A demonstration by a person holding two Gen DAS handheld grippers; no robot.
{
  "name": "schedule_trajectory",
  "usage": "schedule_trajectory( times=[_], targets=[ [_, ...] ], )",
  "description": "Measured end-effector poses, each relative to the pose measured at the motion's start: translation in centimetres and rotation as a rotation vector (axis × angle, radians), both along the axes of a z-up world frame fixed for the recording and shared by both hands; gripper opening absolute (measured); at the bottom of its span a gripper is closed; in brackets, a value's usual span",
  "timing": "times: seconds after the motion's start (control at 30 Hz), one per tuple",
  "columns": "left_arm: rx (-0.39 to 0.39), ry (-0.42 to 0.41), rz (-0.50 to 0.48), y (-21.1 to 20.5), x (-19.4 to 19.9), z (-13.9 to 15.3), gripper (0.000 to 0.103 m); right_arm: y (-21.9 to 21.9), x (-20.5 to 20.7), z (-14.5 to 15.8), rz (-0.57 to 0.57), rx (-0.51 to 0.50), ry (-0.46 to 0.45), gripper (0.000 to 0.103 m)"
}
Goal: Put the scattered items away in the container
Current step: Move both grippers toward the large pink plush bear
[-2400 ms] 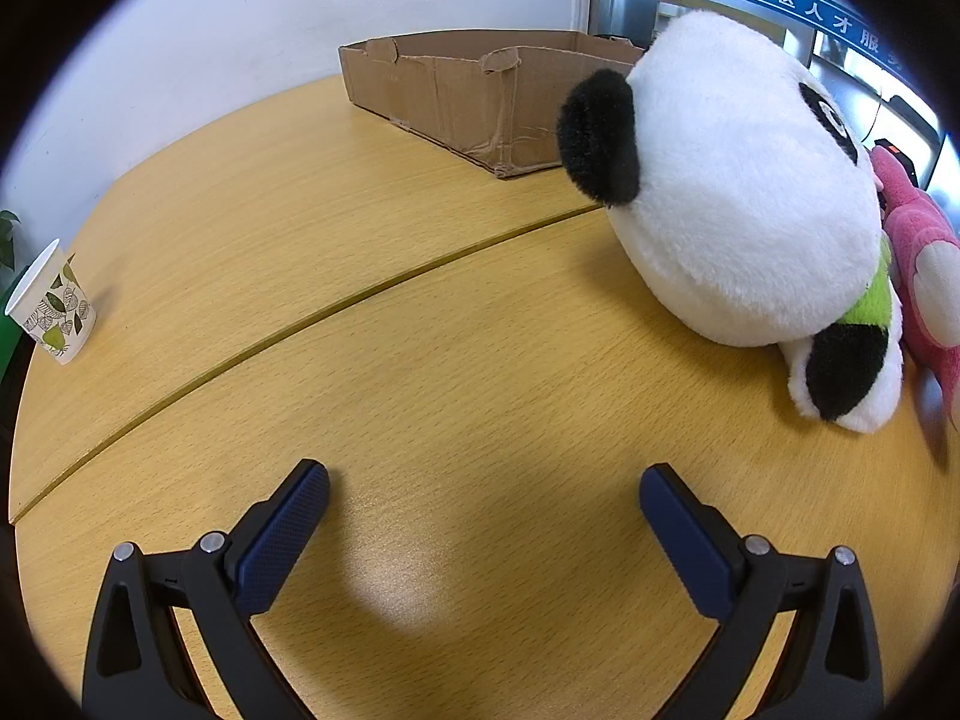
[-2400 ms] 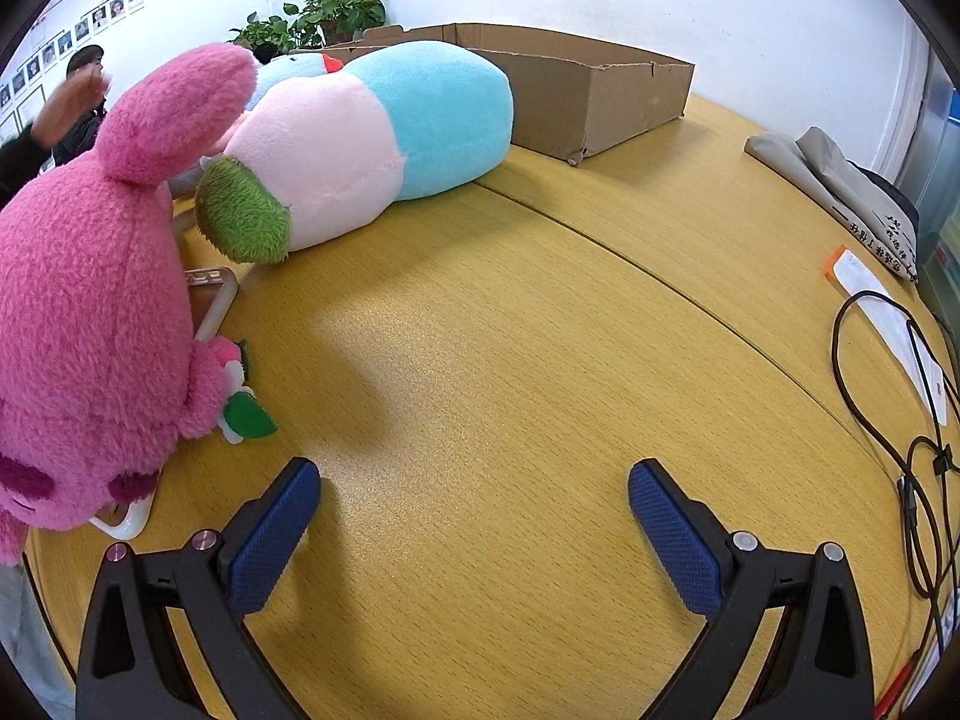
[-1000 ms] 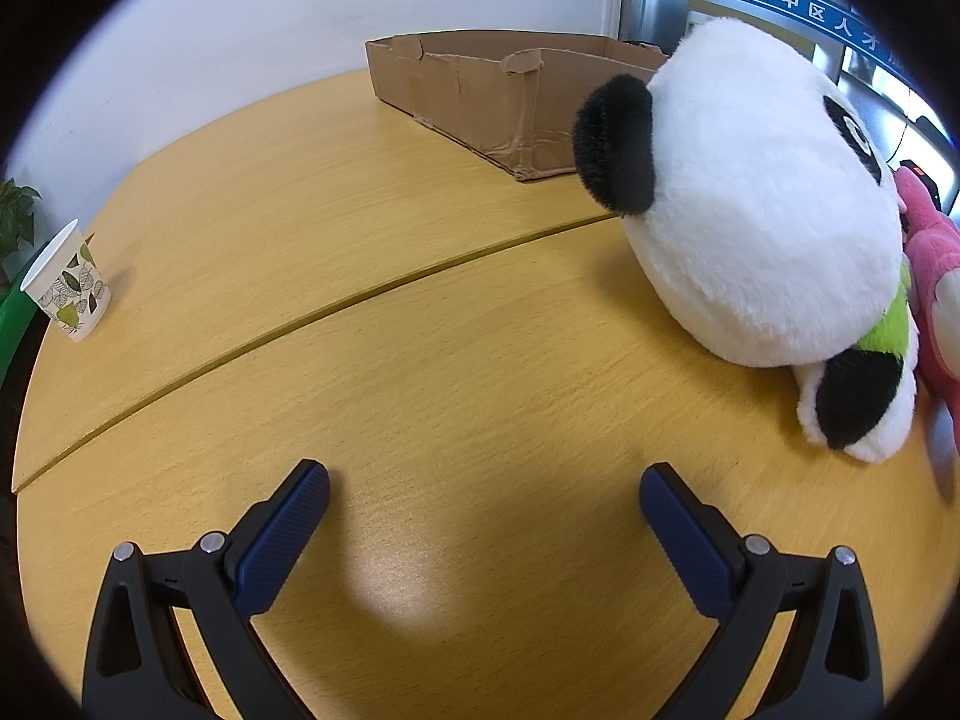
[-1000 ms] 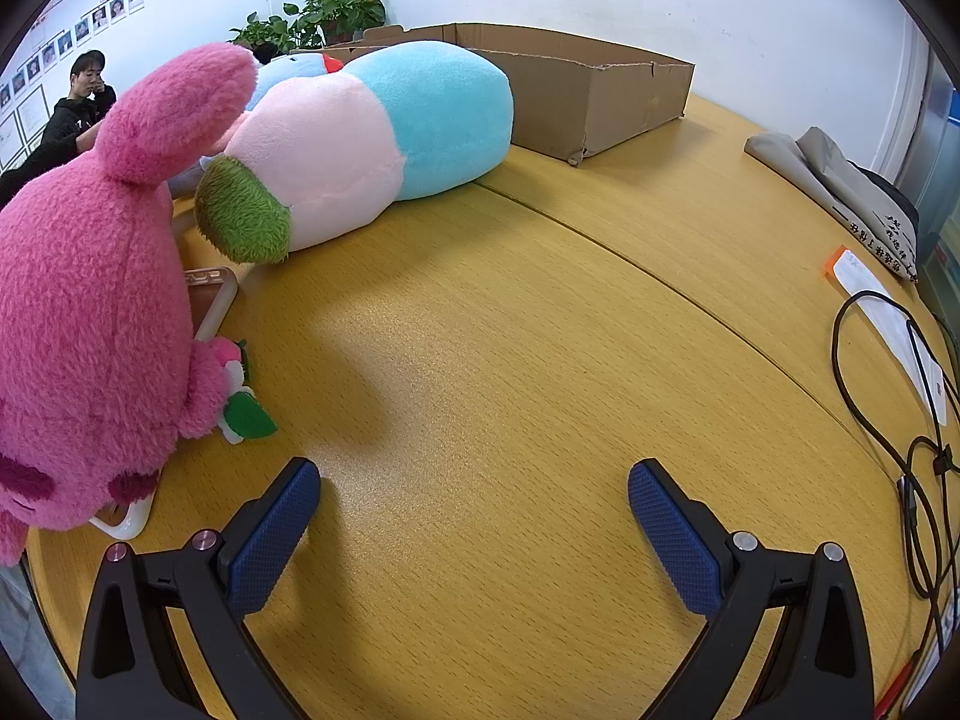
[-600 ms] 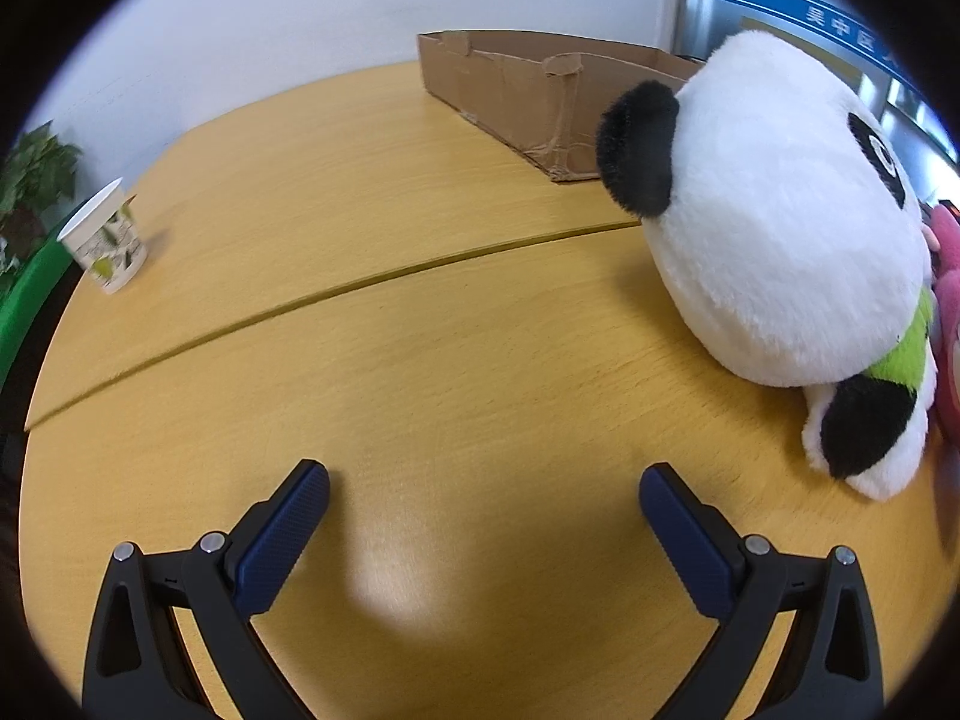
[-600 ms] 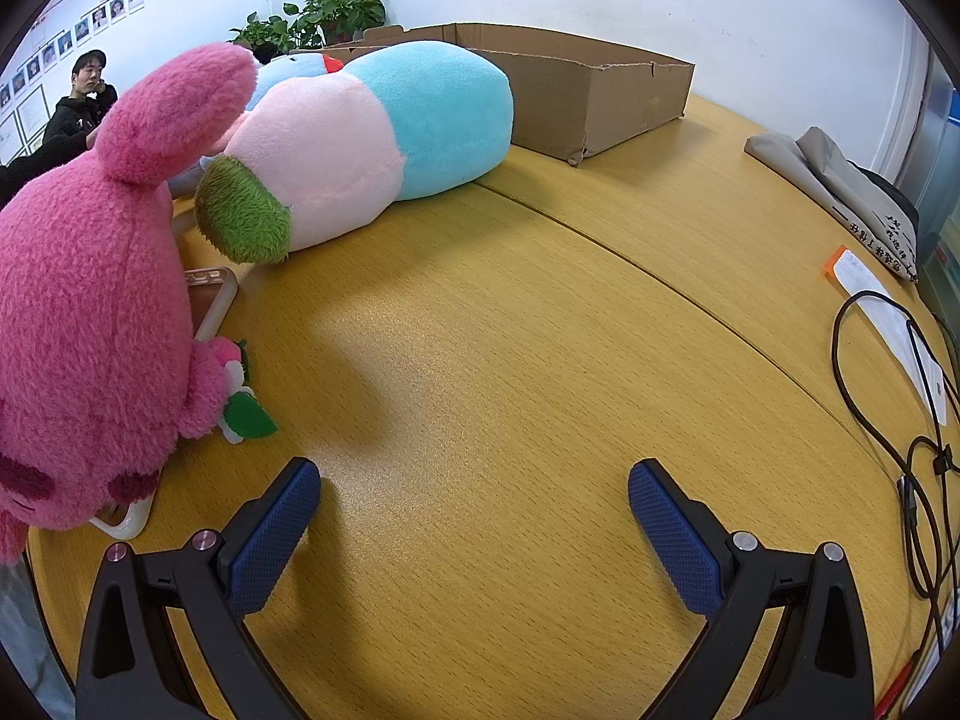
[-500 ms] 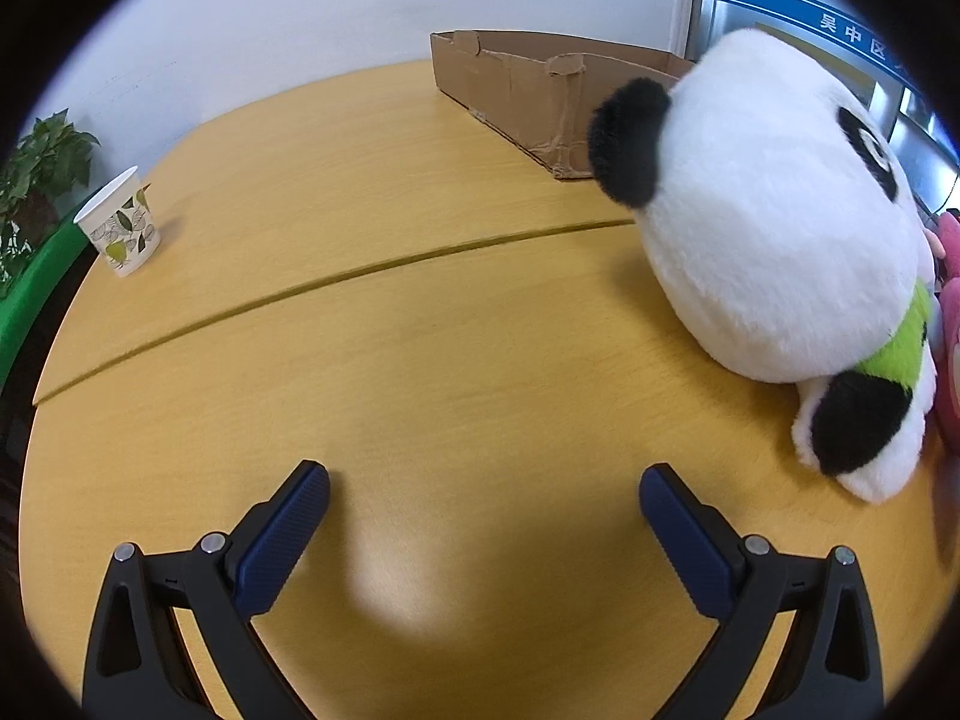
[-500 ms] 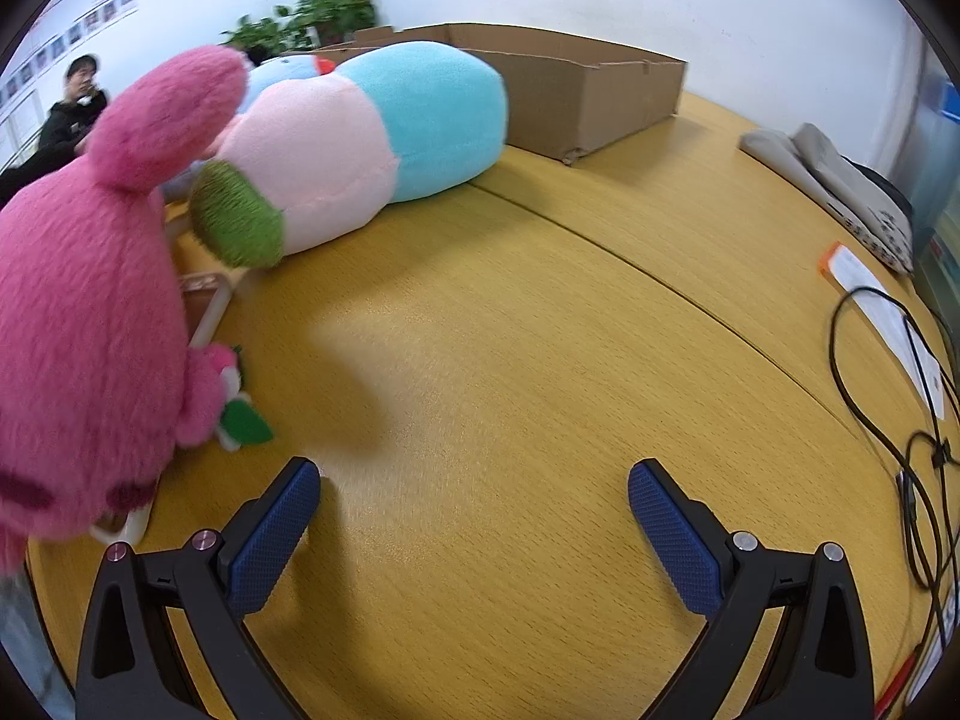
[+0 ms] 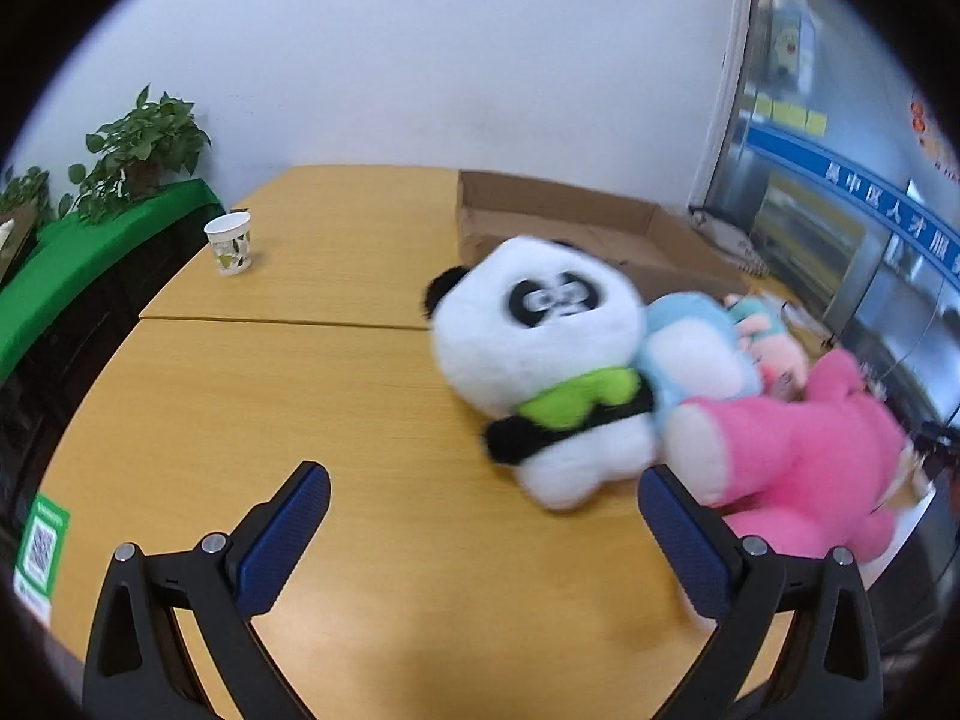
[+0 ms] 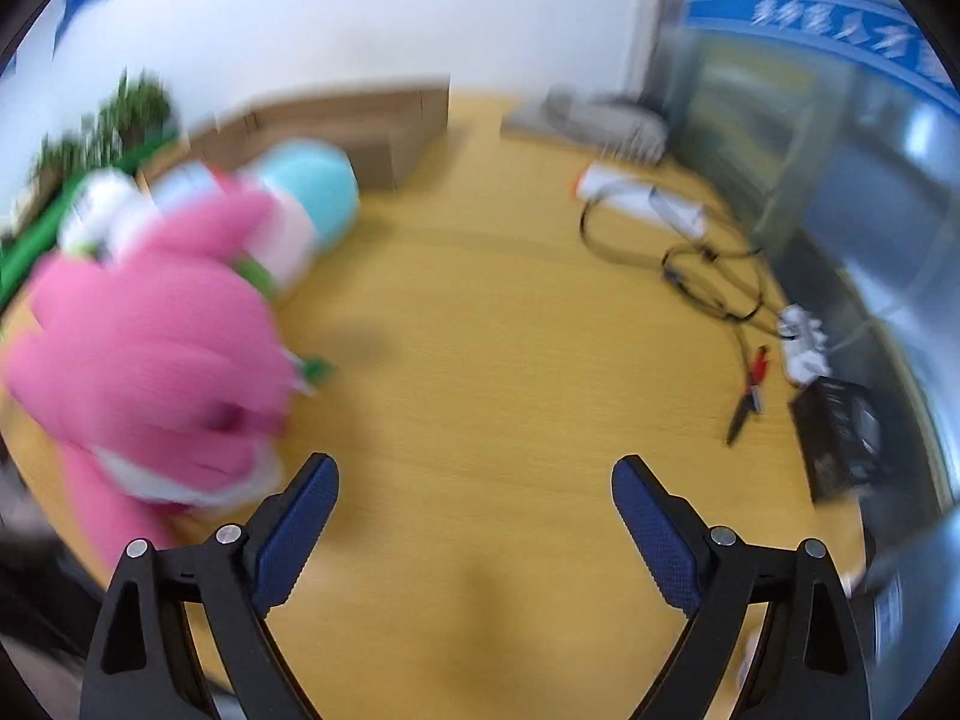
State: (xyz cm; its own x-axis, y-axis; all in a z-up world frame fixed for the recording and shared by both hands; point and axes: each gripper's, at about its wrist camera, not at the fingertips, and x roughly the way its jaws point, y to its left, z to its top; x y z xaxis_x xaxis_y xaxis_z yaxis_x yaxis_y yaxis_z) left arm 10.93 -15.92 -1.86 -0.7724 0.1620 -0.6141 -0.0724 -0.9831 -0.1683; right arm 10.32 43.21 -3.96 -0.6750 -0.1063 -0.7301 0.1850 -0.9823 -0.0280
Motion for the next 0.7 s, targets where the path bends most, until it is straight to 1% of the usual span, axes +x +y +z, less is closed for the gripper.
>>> schedule_trajectory(
  times=[0.03, 0.07, 0.13, 0.2, 0.27, 0.3, 0.37, 0.43, 0.5, 0.57, 0.7],
  targets=[
    [0.022, 0.028, -0.019, 1.8, 0.7, 0.5, 0.102, -0.9, 1.1, 1.1, -0.009, -0.041, 0.037, 0.101],
    [0.029, 0.049, -0.033, 3.2, 0.8, 0.9, 0.102, -1.8, 1.7, 1.7, -0.016, -0.062, 0.059, 0.103],
    [0.009, 0.075, -0.041, 6.4, 0.6, 1.2, 0.102, -4.7, 2.9, 2.9, -0.043, -0.094, 0.12, 0.103],
    [0.006, 0.077, -0.066, 9.3, 0.6, 1.1, 0.102, -8.0, 3.1, 3.3, -0.036, -0.105, 0.141, 0.103],
    [0.019, 0.058, -0.095, 11.9, 0.5, 0.5, 0.102, -10.5, 2.8, 3.1, -0.046, -0.097, 0.129, 0.103],
    [0.025, 0.034, -0.107, 12.9, 0.2, 0.2, 0.102, -11.6, 2.5, 2.7, -0.062, -0.081, 0.119, 0.103],
    [0.031, -0.021, -0.118, 14.5, -0.4, -0.7, 0.102, -13.4, 2.5, 1.8, -0.13, -0.003, 0.103, 0.103],
    [0.053, -0.052, -0.118, 15.3, -1.0, -1.4, 0.102, -14.6, 1.9, 0.6, -0.15, 0.061, 0.065, 0.103],
    [0.081, -0.07, -0.137, 16.3, -1.2, -1.6, 0.102, -15.0, 1.5, -0.3, -0.156, 0.07, 0.03, 0.103],
    [0.087, -0.078, -0.147, 17.1, -1.6, -1.7, 0.102, -15.4, 1.3, -1.0, -0.147, 0.082, 0.002, 0.103],
    [0.102, -0.089, -0.169, 18.3, -1.9, -2.0, 0.102, -16.0, 1.3, -0.7, -0.133, 0.095, 0.01, 0.103]
  ],
)
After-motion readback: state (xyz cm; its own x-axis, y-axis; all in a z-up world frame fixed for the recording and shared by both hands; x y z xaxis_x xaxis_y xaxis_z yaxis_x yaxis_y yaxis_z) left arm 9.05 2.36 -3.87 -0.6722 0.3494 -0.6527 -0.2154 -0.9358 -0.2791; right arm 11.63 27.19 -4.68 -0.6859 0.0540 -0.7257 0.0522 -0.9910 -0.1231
